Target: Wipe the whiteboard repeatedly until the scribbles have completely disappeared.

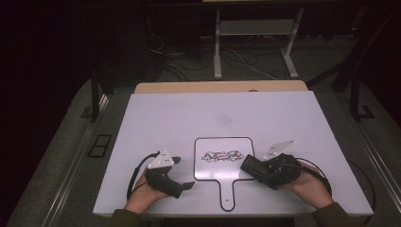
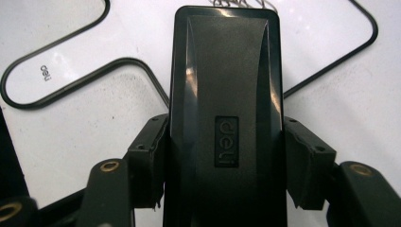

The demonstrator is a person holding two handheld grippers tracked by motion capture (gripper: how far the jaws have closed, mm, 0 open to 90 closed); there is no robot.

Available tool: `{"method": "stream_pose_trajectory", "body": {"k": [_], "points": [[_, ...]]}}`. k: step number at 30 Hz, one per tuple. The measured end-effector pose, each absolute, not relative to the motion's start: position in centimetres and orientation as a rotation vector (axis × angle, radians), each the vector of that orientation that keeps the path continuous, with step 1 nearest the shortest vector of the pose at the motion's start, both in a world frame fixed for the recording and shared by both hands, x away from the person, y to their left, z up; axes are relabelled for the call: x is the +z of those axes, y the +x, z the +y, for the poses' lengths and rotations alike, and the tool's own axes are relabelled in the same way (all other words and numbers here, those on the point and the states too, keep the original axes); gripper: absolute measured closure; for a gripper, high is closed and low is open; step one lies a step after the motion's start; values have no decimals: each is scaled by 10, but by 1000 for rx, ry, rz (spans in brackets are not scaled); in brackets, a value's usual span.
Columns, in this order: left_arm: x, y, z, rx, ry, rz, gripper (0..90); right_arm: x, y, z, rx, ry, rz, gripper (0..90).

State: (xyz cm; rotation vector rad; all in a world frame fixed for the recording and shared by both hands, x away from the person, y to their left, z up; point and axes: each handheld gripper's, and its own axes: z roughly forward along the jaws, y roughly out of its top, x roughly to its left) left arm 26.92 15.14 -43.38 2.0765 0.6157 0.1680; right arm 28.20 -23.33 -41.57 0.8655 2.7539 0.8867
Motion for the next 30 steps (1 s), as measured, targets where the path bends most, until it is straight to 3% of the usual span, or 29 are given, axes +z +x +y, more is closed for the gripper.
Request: {"method": "stream_pose_trajectory", "body": {"k": [14, 30], "points": [[-434, 269, 151, 177, 2070, 617, 0, -401, 301, -224, 908, 900, 2747, 385], [-435, 269, 152, 172, 2067, 621, 0, -391, 347, -191, 912, 898, 2770, 385]]}}
